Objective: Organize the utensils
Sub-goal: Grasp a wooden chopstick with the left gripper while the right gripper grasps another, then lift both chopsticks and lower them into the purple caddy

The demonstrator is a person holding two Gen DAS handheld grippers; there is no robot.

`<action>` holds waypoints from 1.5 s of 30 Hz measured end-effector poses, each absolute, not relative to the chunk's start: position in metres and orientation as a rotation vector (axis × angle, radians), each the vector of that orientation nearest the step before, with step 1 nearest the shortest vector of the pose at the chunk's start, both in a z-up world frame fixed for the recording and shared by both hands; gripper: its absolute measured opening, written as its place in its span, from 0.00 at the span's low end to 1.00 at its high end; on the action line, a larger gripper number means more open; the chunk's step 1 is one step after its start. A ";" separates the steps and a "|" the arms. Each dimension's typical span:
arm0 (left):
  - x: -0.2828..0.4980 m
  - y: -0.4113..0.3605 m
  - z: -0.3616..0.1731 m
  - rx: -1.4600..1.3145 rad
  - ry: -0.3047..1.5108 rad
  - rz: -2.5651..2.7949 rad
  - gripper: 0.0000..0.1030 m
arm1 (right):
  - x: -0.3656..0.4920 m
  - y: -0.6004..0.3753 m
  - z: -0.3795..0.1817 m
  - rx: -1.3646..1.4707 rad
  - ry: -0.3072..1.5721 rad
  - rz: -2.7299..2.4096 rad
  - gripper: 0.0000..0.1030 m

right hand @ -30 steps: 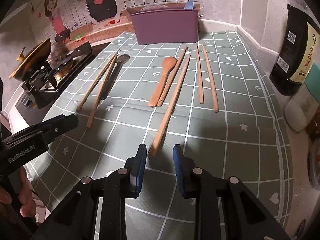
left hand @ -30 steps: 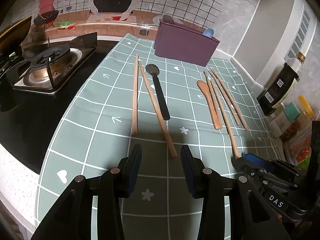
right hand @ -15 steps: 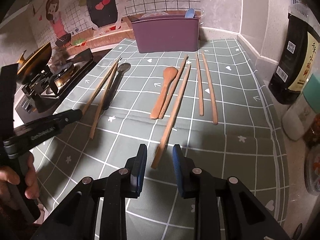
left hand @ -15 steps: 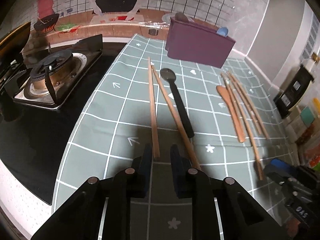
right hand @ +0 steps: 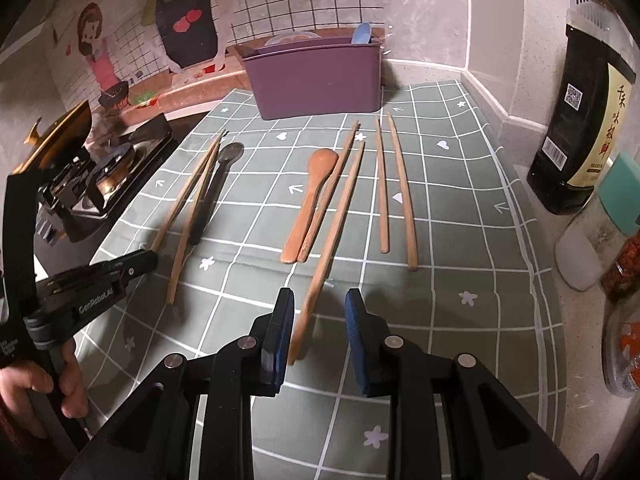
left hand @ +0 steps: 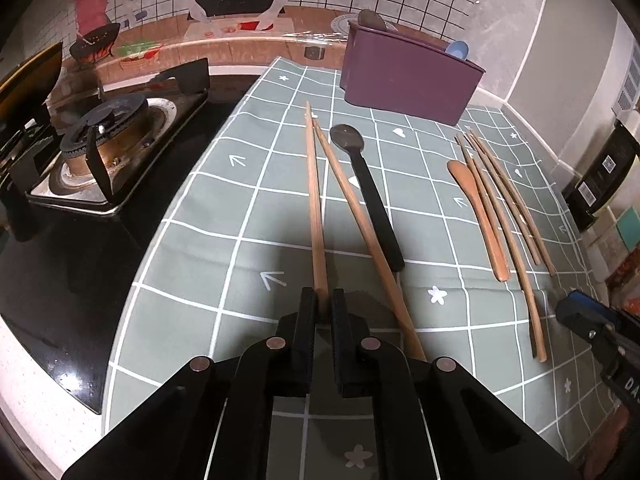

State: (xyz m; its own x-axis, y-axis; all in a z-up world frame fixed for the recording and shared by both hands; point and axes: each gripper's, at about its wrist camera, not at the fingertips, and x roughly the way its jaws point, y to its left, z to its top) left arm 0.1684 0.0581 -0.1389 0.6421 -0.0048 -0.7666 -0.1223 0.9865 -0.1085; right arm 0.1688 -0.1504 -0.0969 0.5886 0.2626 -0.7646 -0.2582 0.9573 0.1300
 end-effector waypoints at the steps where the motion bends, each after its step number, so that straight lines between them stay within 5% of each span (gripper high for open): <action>1: 0.168 0.060 -0.138 -0.159 0.867 0.069 0.07 | 0.170 -0.151 -0.097 0.007 0.891 0.300 0.25; 28: 0.153 0.071 -0.086 -0.121 0.723 0.095 0.07 | 0.146 -0.138 -0.116 0.012 0.969 0.351 0.24; 45: 0.145 0.076 -0.069 -0.107 0.668 0.122 0.07 | 0.151 -0.135 -0.100 -0.100 0.879 0.308 0.09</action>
